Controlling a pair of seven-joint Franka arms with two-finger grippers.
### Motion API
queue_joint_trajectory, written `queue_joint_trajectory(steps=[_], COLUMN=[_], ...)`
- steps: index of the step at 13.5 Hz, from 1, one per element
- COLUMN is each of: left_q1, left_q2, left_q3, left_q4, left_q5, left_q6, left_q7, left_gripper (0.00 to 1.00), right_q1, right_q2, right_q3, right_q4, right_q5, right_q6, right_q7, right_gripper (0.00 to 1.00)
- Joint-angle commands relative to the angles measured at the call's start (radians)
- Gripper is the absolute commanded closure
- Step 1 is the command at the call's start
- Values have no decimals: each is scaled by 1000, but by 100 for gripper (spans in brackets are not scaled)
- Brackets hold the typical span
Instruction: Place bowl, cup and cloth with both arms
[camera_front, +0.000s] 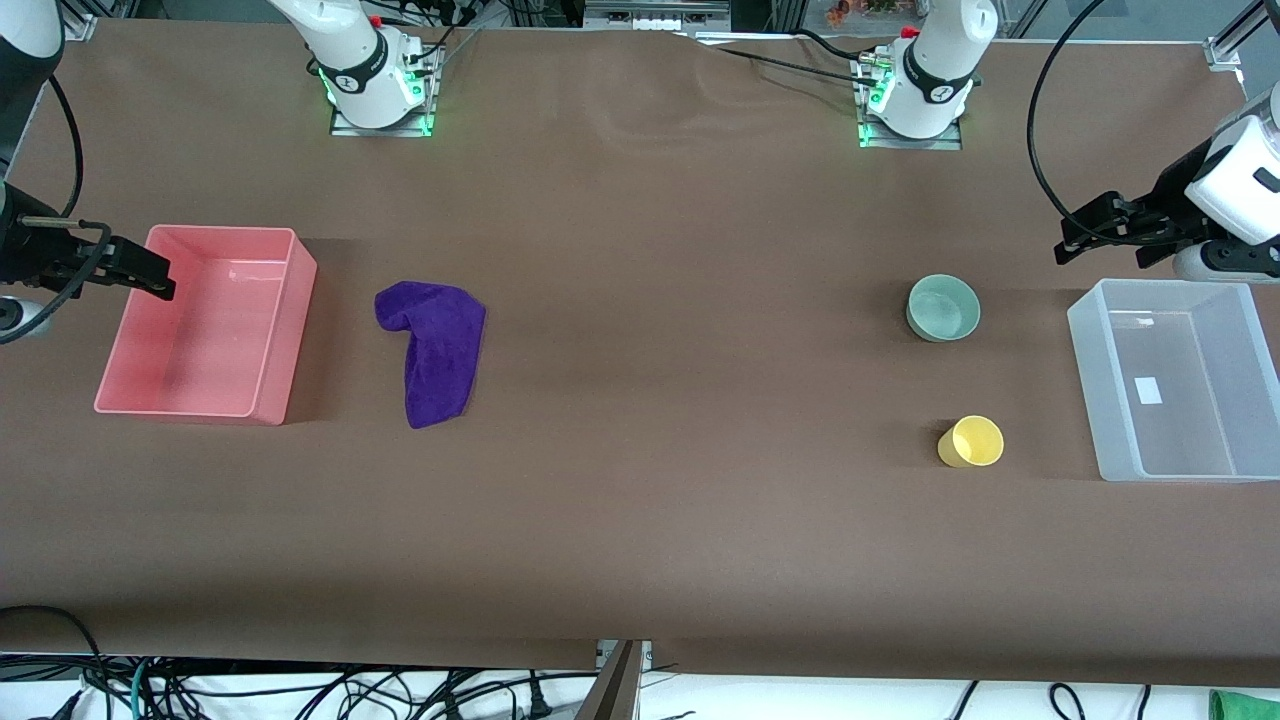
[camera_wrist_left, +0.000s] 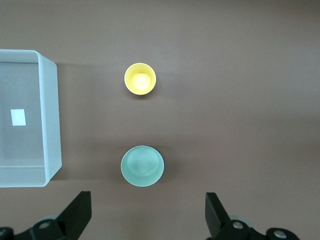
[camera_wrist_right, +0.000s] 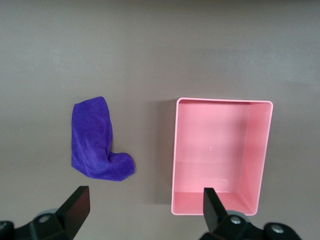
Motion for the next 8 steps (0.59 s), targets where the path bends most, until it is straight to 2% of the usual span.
queue_joint_trajectory(steps=[1,8], left_q1=[-2,-2], left_q2=[-16,-14], left_q3=[-2,0], left_q4=[-11,-11], left_q5=[12,12], left_q6=[-4,-4], left_q7=[28,36], left_gripper=[0,0], right_q1=[-1,-1], right_q2=[7,13], right_q3=[3,3], right_q4=[24,25], right_q5=[15,14], right_q6=[-16,-16], right_q7=[-4,-4], right_gripper=[0,0])
